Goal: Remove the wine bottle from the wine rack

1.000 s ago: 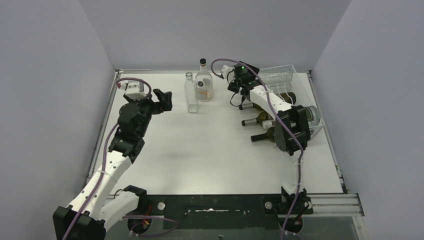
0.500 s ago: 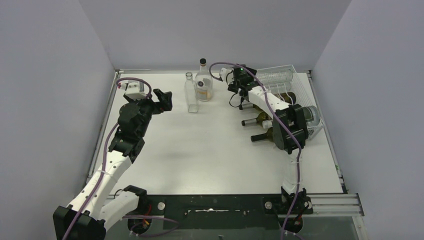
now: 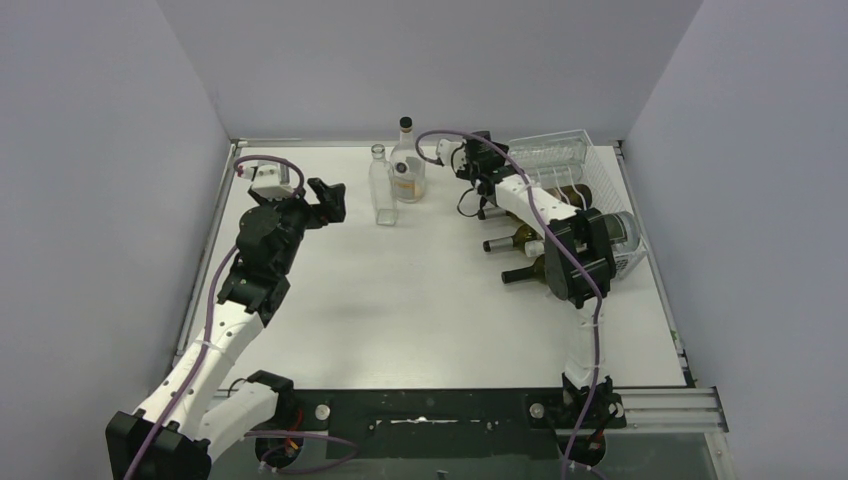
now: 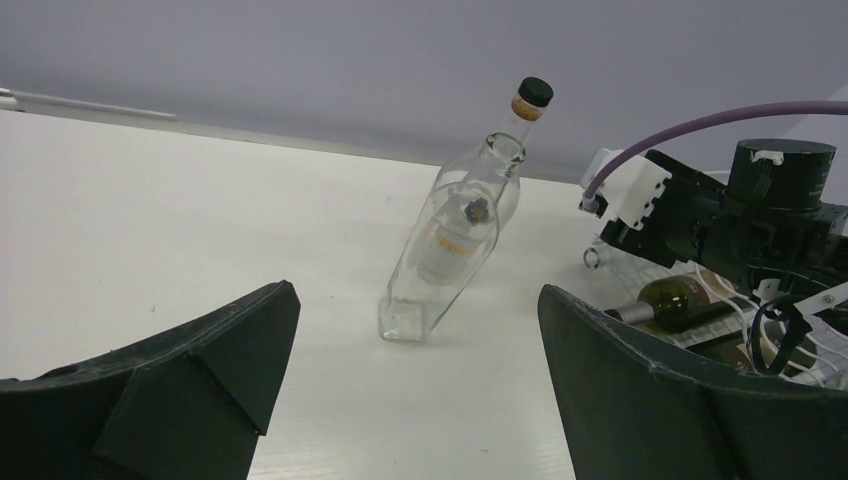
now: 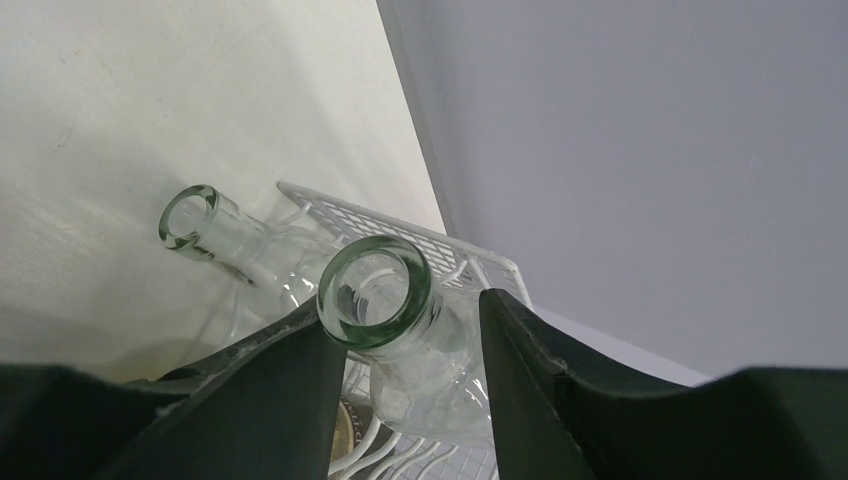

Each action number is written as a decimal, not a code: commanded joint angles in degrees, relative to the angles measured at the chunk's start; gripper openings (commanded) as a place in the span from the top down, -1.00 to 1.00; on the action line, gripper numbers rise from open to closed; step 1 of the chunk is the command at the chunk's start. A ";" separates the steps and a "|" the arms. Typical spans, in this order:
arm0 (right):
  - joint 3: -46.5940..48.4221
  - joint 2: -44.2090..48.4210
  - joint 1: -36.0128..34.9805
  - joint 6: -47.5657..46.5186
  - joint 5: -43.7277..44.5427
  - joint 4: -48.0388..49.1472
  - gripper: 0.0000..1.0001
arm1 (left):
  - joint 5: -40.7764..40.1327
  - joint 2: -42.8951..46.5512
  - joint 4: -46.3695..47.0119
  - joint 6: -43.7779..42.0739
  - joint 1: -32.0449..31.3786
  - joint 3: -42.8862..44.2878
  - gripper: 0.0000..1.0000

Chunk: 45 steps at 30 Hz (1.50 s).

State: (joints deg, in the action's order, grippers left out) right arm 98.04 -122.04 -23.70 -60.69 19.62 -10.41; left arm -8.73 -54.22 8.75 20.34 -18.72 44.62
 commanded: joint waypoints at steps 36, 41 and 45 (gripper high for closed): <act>-8.93 22.77 -6.88 5.20 9.22 3.43 1.00 | 0.55 0.58 2.23 -0.39 -0.44 1.43 -0.85; -9.91 25.91 -7.98 7.68 10.35 2.50 1.00 | 0.70 0.43 2.23 -0.30 -0.44 1.43 -0.85; -9.27 28.69 -8.99 12.38 9.65 0.03 1.00 | 0.66 0.43 2.23 -0.30 -0.44 1.48 -0.85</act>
State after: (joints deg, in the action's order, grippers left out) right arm 87.24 -99.63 -31.83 -51.64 25.89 -11.90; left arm -8.71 -54.22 8.75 20.36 -18.83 44.62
